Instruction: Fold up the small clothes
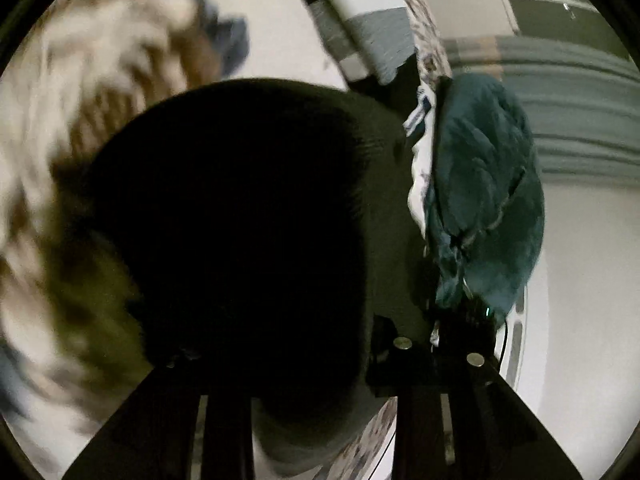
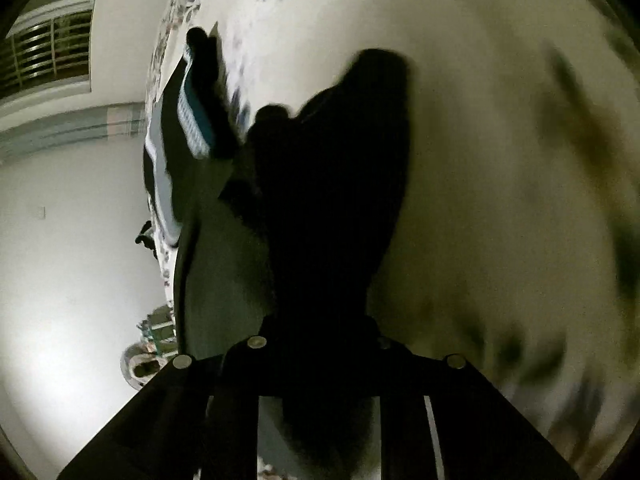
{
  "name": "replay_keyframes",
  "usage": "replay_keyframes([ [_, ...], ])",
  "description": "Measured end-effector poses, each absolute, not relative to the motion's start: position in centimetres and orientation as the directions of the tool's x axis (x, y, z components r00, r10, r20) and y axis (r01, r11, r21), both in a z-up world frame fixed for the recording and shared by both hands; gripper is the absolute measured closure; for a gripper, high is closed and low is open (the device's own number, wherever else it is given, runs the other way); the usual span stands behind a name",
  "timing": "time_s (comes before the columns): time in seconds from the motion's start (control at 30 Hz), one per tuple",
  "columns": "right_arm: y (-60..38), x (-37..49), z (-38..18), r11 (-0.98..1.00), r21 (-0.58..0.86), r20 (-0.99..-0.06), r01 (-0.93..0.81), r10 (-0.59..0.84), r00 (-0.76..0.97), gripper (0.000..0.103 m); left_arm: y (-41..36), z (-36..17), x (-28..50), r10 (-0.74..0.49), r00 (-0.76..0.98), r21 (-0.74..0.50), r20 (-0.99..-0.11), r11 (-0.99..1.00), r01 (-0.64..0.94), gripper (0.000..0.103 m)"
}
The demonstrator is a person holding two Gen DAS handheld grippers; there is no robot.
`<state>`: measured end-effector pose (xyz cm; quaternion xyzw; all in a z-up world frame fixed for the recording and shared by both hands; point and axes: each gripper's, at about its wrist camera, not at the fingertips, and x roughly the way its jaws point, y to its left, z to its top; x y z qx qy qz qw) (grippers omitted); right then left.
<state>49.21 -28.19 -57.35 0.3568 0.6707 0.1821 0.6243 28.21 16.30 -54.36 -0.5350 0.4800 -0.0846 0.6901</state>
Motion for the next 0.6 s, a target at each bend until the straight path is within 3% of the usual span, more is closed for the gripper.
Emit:
replay_keyframes([
  [0.13, -28.2, 37.6, -55.9, 0.644, 0.672, -0.698, 0.365, 0.716, 0.023, 0.086, 19.5, -54.7, 27.6, -0.701, 0.417, -0.812, -0.578, 0.443, -0.381, 0.077],
  [0.27, -26.6, 28.8, -57.6, 0.666, 0.599, -0.726, 0.445, 0.686, -0.049, 0.084, 19.1, -57.1, 26.1, -0.713, 0.305, -0.763, -0.632, 0.502, -0.407, 0.066],
  [0.3, -26.8, 28.4, -58.0, 0.67, 0.586, -0.735, 0.455, 0.676, -0.049, 0.079, 19.2, -57.4, 25.7, -0.705, 0.305, -0.755, -0.641, 0.508, -0.414, 0.059],
  [0.37, -27.6, 28.7, -58.6, 0.704, 0.526, -0.773, 0.478, 0.63, -0.076, 0.062, 19.5, -56.9, 24.9, -0.692, 0.332, -0.758, -0.641, 0.503, -0.414, 0.058],
  [0.43, -28.1, 29.3, -57.4, 0.752, 0.491, -0.804, 0.44, 0.586, -0.103, 0.059, 19.7, -55.5, 23.8, -0.654, 0.359, -0.742, -0.666, 0.527, -0.415, 0.05],
  [0.5, -28.6, 29.6, -55.3, 0.815, 0.452, -0.844, 0.364, 0.523, -0.123, 0.043, 19.8, -53.9, 22.3, -0.6, 0.399, -0.72, -0.694, 0.557, -0.415, 0.047],
  [0.6, -28.4, 30.4, -50.7, 0.91, 0.358, -0.912, 0.21, 0.389, -0.133, 0.041, 19.7, -52.6, 20.0, -0.514, 0.409, -0.656, -0.754, 0.622, -0.428, 0.042],
])
